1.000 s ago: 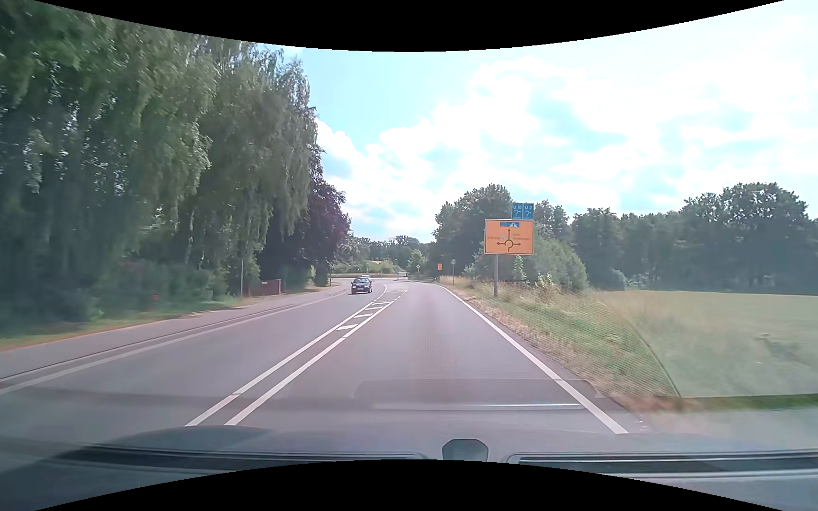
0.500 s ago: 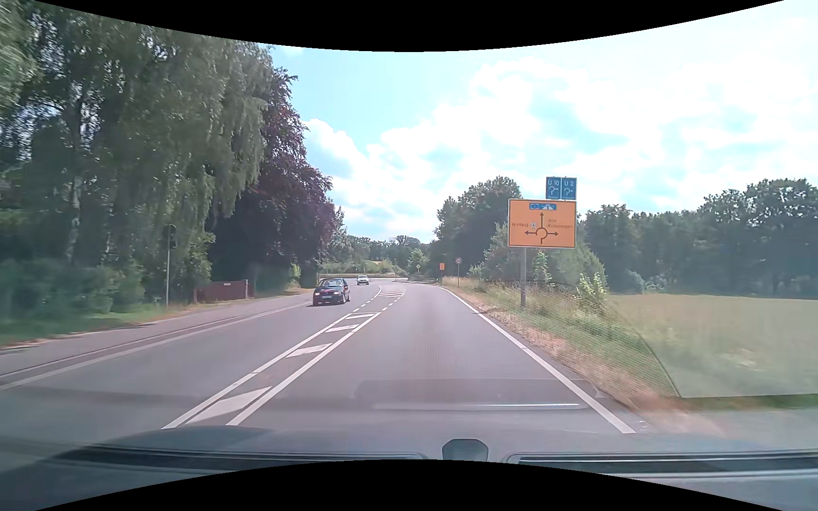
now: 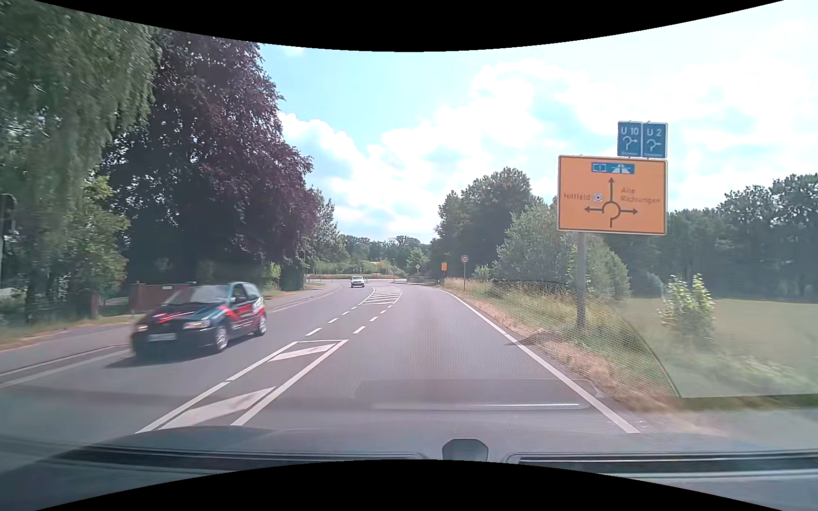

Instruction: Follow the waypoints while adhering to traffic rules and regulations

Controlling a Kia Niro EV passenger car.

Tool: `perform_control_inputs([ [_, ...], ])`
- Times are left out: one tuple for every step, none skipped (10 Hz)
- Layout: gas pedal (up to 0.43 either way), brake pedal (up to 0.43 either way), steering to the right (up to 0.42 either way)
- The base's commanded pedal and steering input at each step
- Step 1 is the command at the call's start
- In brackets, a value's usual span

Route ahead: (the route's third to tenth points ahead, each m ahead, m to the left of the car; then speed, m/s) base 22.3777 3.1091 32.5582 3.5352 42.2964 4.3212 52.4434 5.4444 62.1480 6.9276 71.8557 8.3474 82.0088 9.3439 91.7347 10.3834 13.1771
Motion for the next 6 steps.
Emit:
perform_control_inputs([
  [0.087, 0.0, -0.002],
  [0.087, 0.0, -0.001],
  [0.087, 0.0, -0.001],
  [0.079, 0.0, -0.001],
  [0.079, 0.0, -0.001],
  [0.079, 0.0, -0.002],
])
